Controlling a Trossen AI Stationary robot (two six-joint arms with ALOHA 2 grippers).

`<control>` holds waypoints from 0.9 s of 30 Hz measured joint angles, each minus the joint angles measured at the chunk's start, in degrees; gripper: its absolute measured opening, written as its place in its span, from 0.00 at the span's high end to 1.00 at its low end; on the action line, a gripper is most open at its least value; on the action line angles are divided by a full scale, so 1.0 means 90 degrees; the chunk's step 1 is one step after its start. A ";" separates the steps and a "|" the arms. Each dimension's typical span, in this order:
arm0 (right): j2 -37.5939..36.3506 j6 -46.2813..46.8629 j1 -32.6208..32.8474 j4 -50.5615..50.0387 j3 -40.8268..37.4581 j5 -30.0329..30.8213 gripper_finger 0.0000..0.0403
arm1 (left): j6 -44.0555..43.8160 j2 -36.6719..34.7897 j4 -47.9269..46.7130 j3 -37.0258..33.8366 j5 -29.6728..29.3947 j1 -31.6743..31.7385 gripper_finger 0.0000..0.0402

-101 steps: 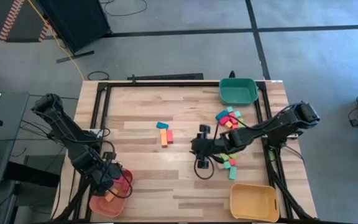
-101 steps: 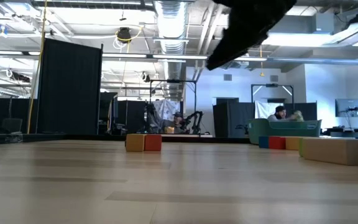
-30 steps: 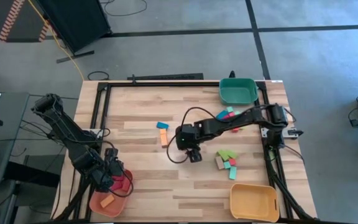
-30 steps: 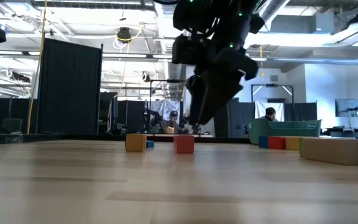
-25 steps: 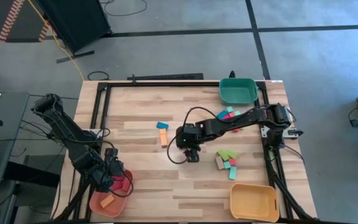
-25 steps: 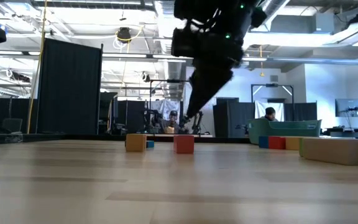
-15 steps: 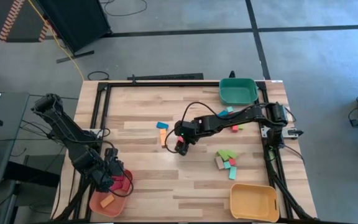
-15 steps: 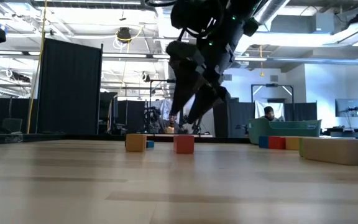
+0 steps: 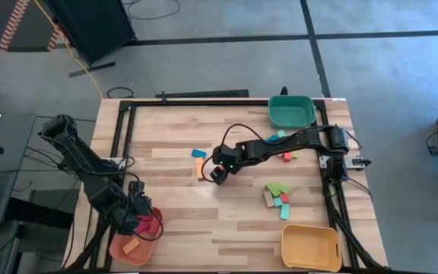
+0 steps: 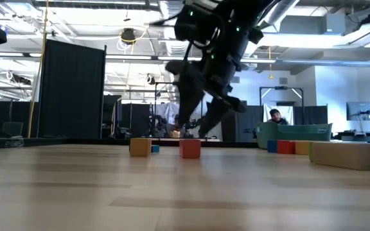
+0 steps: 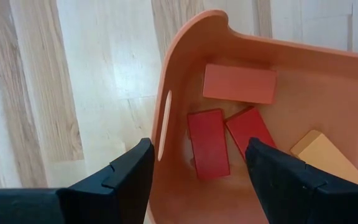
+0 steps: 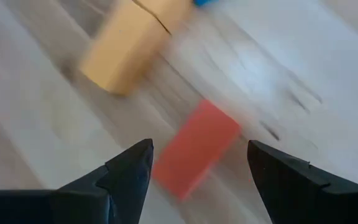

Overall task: Sort blocks by size
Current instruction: Put the large red rectangular block into the yellow bin

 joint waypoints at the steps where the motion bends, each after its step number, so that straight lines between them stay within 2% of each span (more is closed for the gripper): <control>1: 0.0004 0.0002 0.0005 0.0006 -0.0009 0.0025 0.28 | 0.0000 0.0000 -0.0002 0.0000 0.0000 0.0000 0.40; 5: 0.0076 0.0140 0.0056 0.0190 0.0023 0.0242 0.28 | 0.0051 0.0000 0.0022 0.0002 -0.0031 0.0000 0.40; 17: 0.0677 0.0089 0.0084 0.0152 0.0072 0.0287 0.28 | 0.0070 0.0005 0.0061 0.0005 -0.0046 0.0000 0.40; 27: 0.0755 -0.0681 0.0100 -0.0214 0.0130 0.0310 0.29 | 0.0165 0.0002 0.0113 0.0005 -0.0055 0.0000 0.40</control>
